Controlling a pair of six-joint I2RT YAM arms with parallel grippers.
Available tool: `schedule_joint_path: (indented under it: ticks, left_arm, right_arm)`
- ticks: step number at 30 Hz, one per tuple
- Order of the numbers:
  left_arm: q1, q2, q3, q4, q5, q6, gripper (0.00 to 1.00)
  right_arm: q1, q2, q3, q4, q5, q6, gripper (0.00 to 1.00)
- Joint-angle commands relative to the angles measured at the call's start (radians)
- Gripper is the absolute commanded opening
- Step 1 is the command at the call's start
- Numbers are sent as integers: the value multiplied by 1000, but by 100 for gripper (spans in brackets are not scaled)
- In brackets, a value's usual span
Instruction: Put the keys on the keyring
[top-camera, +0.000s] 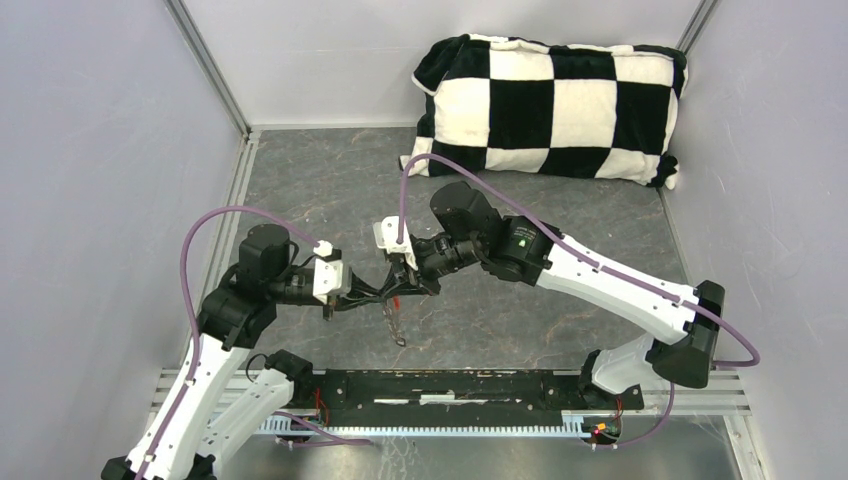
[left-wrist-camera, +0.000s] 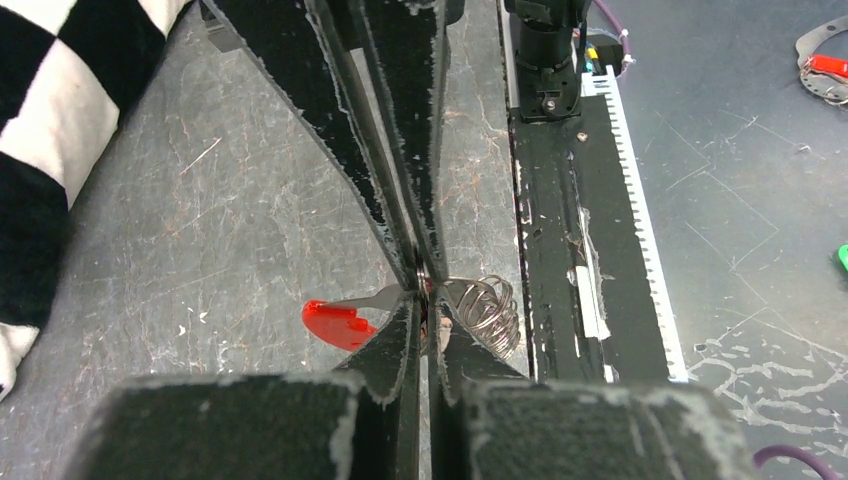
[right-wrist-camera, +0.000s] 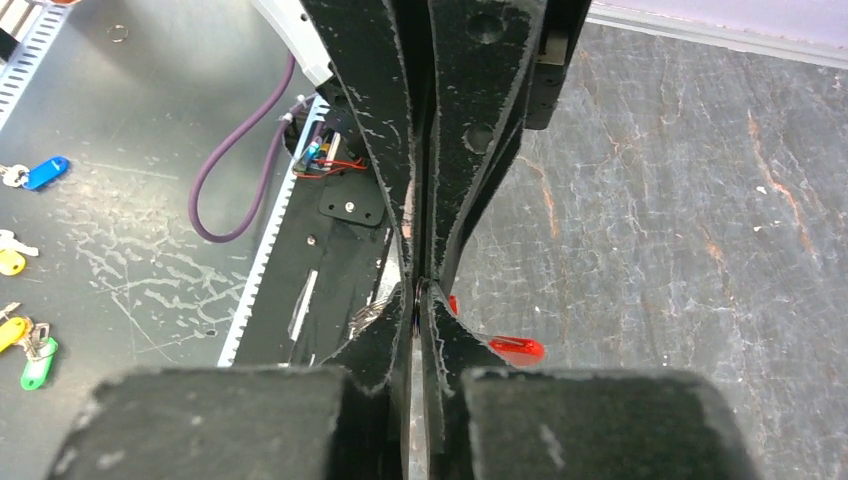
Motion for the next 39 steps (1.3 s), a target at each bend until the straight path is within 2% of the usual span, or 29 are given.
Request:
schedule_joint_path:
  ticks: [1,5,6,7,8,10,16,19,25,32,34,39]
  left_arm:
    - [-3,-1,47,16,21,34,2]
    - [-3,-2,59,15,34,33,3]
    - [-3,-2,60,16,34,34,10]
    - [-3,-3,62,16,33,33,28]
    - [-2,-4,61,16,31,31,39]
    - [-2,-9,57,15,23,32,47]
    - [-3,-29,30,16,-20,51,50]
    - [-2,-29,22,16,-33,57,51]
    - [-2,-15,24,16,-9,49,51]
    - [-2,-1,40,16,32,39,40]
    - [-3,0,36,55,51,-29,40]
    - [-2,-24,-20,270,97,-271,42]
  right_arm:
    - [-4,14,58,-6,-3,-6,1]
    - [-4,16,60,-7,26,-3,0]
    - [-5,11,57,2,42,1,0]
    - [-7,1,49,22,51,8,0]
    - [-9,-9,33,49,56,21,0]
    - [-20,-45,-21,144,51,64,0]
    - [-61,-186,-277,596,-2,269,0]
    - [-63,-217,-354,743,-9,344,0]
    - [-62,-237,-450,914,-8,438,1]
    - [-61,-259,-555,1097,51,503,1]
    - [-61,-271,-608,1174,90,524,1]
    - [-54,-283,-756,1471,172,619,1]
